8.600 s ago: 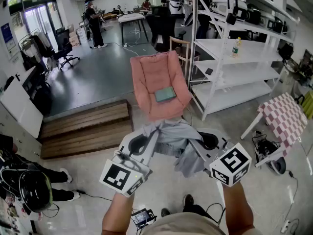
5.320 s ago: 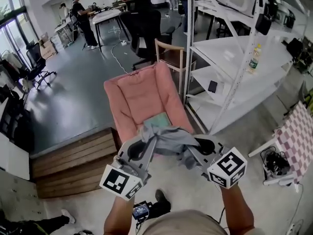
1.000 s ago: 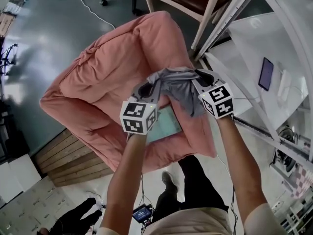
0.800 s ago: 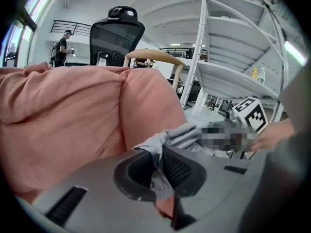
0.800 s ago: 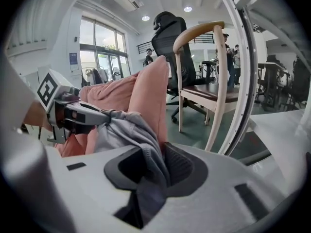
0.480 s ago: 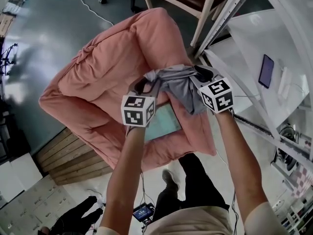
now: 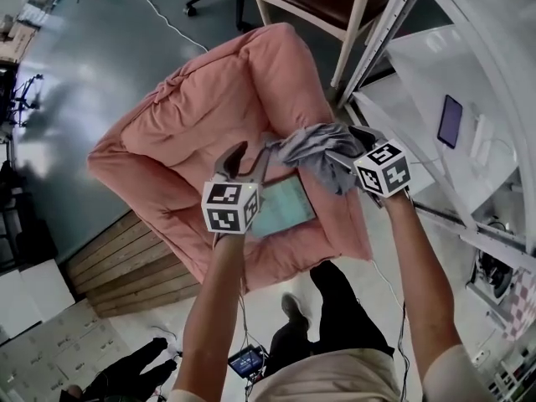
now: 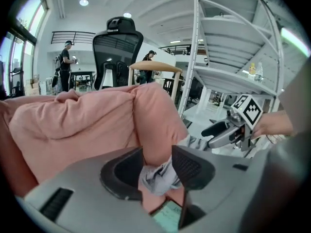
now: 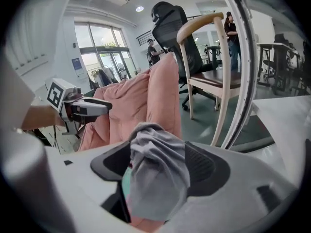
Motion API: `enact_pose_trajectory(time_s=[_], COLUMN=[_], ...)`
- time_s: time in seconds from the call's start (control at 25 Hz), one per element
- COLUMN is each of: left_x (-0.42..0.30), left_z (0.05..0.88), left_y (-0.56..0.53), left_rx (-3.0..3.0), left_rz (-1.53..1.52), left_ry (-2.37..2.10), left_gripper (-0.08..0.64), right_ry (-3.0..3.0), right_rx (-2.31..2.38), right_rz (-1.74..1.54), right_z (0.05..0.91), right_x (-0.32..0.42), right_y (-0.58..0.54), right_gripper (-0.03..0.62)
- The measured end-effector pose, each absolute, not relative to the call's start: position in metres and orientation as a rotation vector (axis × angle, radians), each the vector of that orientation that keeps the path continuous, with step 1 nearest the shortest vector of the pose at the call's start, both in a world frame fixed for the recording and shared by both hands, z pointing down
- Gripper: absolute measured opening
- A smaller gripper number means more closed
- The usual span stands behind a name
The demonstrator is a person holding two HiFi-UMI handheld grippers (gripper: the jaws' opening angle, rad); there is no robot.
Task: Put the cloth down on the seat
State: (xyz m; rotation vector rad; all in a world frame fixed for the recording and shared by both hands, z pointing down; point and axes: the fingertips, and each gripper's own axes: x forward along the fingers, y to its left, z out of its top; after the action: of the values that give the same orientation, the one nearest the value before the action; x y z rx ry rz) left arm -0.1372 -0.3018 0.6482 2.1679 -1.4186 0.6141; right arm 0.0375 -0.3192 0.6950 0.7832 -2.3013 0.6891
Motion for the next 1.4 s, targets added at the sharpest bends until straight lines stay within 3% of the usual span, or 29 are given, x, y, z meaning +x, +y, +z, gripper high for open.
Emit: enact_pose_trajectory(time_s=[0.4,0.56,0.72,0.76,1.0,1.4], left_x=[-0.141,-0.140,-0.140,-0.140,-0.146,-0.164], left_z=[0.516,0.441,0.364,0.347,0.258,0.183], left_y=[-0.256,-0.224,-0.180,-0.166,-0.078,0.059], left_rx=[2.318,2.415,2.527,2.549,2.634,2.690], left_rz=[0.436,0.324,0.218,0.193,0.108,0.092], left_ry=[-1.505,-1.535,-1.553,-1.551,-1.555,-1.608], left_gripper=[0.132,0.102,0.053,0.041,0.021,0.020], right_ry=[-2.357,-2.493,-2.647,-2.683,-2.786,-2.789], right_rx=[0.864,0.959,1.010,1.013,0.970,0.926], right_rz=[0.580,0.481,0.361,0.339,0.153,-0.020], right_z=[0.595,0.508,0.413,0.391,0.288,0.196], right_x=[0.043,0.042,0.034,0.031,0.010,0.001], right_y=[-0.291,-0.271,-0.228,-0.213,-0.116,0.008], right_gripper=[0.351,0.241,0.007,-0.006,-0.008,-0.009])
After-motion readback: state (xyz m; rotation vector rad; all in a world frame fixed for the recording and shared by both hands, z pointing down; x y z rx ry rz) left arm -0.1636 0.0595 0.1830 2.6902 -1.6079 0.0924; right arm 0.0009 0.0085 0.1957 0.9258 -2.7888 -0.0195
